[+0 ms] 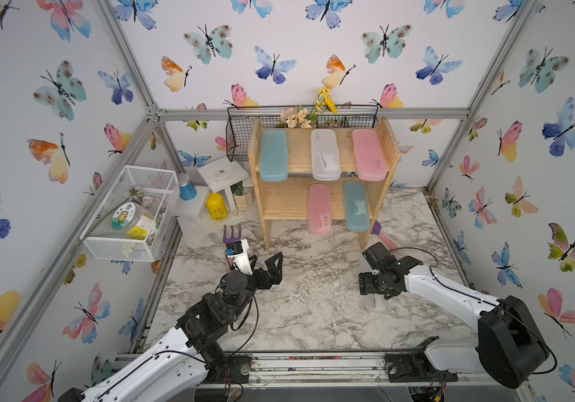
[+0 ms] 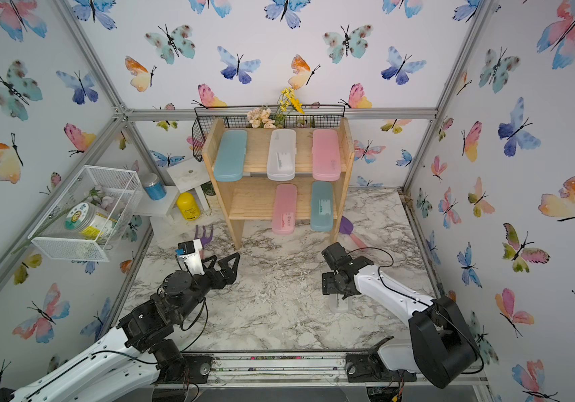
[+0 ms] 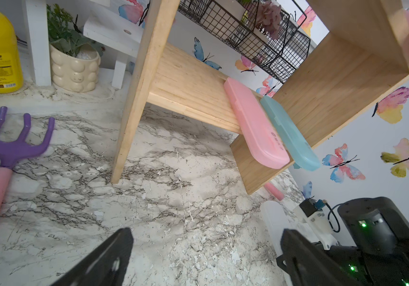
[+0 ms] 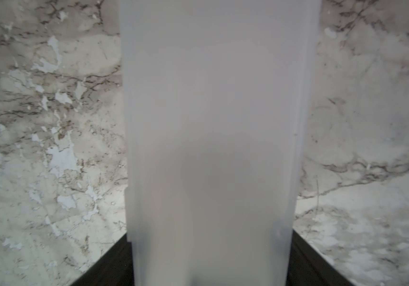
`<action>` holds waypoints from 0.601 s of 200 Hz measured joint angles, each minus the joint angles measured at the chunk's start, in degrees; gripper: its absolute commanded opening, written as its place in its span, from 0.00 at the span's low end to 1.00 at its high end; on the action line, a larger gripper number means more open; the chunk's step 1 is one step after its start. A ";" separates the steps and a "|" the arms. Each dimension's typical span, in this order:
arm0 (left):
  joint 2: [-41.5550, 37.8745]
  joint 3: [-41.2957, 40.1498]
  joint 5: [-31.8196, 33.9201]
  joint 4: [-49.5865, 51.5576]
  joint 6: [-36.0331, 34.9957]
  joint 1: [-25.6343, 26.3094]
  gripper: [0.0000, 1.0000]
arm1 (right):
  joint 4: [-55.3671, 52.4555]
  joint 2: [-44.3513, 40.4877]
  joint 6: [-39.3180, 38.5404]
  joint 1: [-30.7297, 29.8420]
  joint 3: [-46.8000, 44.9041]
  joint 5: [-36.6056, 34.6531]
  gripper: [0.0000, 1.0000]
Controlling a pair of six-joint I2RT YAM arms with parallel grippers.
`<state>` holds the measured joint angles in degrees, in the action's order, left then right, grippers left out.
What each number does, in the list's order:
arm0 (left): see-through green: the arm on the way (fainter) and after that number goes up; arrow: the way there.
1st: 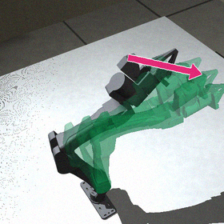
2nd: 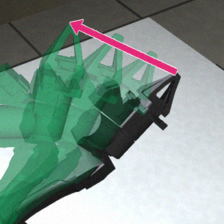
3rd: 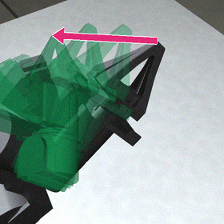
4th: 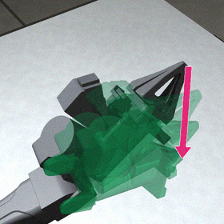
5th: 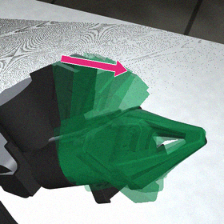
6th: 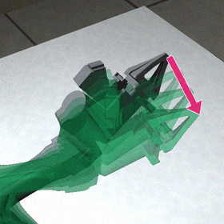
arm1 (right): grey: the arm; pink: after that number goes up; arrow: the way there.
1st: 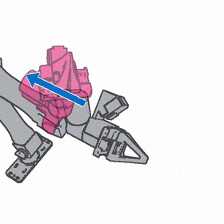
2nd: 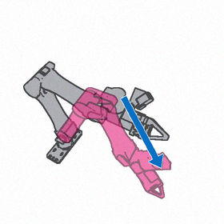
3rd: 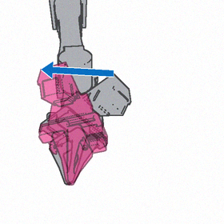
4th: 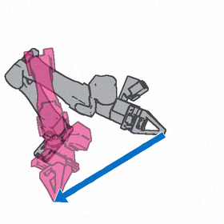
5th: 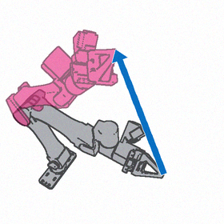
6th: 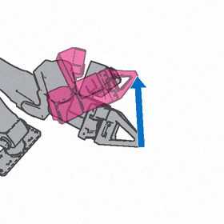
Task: Remove the pencil cases from the shelf
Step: Place the pencil case at the center of the board.
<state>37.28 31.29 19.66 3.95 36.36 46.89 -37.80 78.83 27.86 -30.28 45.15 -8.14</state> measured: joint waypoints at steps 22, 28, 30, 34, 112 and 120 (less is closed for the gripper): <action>2.25 0.02 -5.20 -1.55 0.76 -2.78 0.99 | 0.33 3.58 -2.75 3.23 1.73 1.03 0.84; 2.78 0.04 -6.71 -1.84 1.03 -3.52 0.99 | 0.63 4.26 -3.48 4.13 1.92 1.33 0.84; 2.95 0.07 -7.21 -1.99 1.11 -3.82 0.99 | 0.72 4.46 -3.67 4.42 1.99 1.49 0.84; 3.21 0.11 -8.22 -2.21 1.22 -4.24 0.99 | 0.98 4.83 -4.04 5.01 2.03 1.66 0.84; 9.75 5.68 -27.08 -4.13 4.20 -14.21 0.99 | 2.62 9.86 -6.32 9.38 2.56 2.40 1.00; 10.16 6.23 -28.30 -4.17 4.44 -14.21 0.99 | 2.62 10.01 -6.36 9.38 2.75 2.40 1.00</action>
<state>47.44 37.52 -8.64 -0.23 40.80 32.69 -35.18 88.84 21.50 -20.91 47.90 -5.74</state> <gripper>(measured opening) 0.986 0.983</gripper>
